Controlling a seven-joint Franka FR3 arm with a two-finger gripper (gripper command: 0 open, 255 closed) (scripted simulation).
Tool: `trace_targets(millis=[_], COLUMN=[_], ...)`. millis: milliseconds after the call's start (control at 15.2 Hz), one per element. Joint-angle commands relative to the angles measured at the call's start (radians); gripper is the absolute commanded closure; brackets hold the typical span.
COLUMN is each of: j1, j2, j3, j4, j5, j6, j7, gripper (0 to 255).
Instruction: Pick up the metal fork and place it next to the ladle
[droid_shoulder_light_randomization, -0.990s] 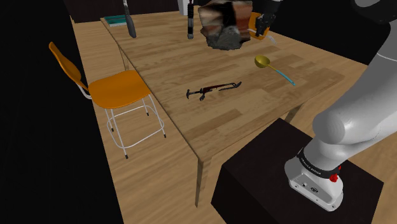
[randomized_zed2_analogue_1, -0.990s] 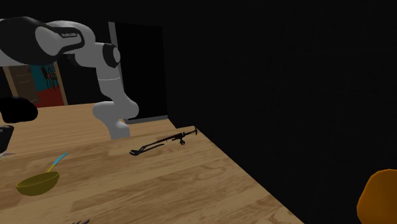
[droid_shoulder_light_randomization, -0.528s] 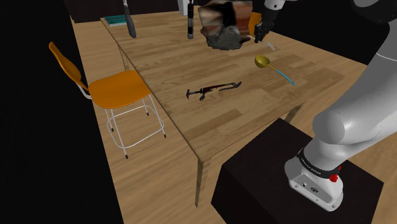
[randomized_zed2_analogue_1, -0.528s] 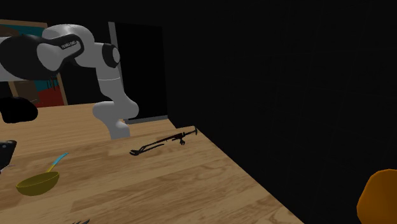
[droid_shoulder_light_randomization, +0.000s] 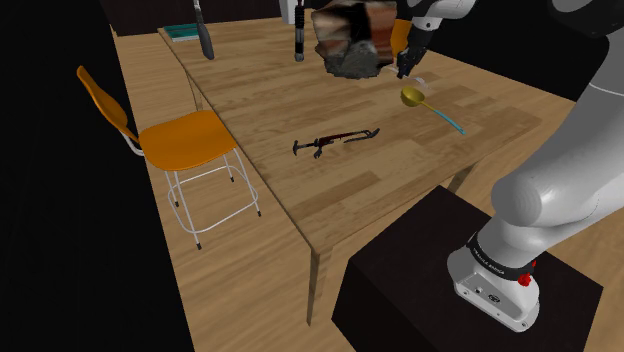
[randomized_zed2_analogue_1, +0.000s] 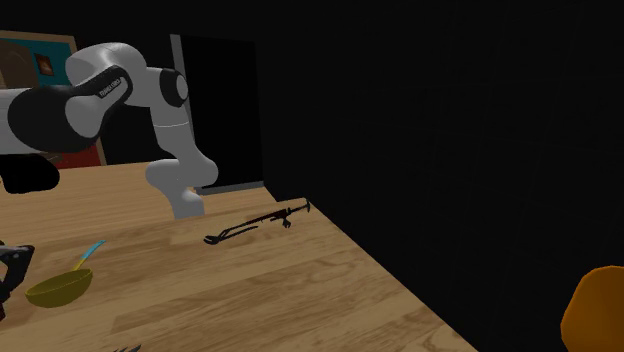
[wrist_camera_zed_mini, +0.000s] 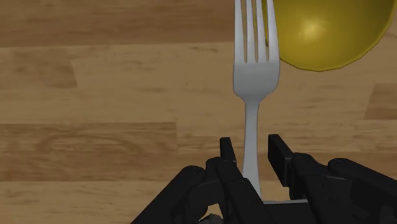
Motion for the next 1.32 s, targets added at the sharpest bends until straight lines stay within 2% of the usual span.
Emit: trace_targets(millis=[0, 264, 792, 858, 1188, 1254], j1=[0.001, 0.001, 0.002, 0.002, 0.002, 0.001], j2=[0.008, 0.025, 0.025, 0.026, 0.025, 0.009], j3=[0.001, 0.002, 0.001, 0.002, 0.001, 0.001], j4=[-0.022, -0.061, -0.061, -0.061, -0.061, -0.047], j5=[0.002, 0.005, 0.005, 0.005, 0.005, 0.003], j6=[0.027, 0.082, 0.082, 0.083, 0.082, 0.053], j7=[0.000, -0.005, -0.005, -0.004, -0.005, -0.004], gripper=[255, 255, 255, 0, 0, 0])
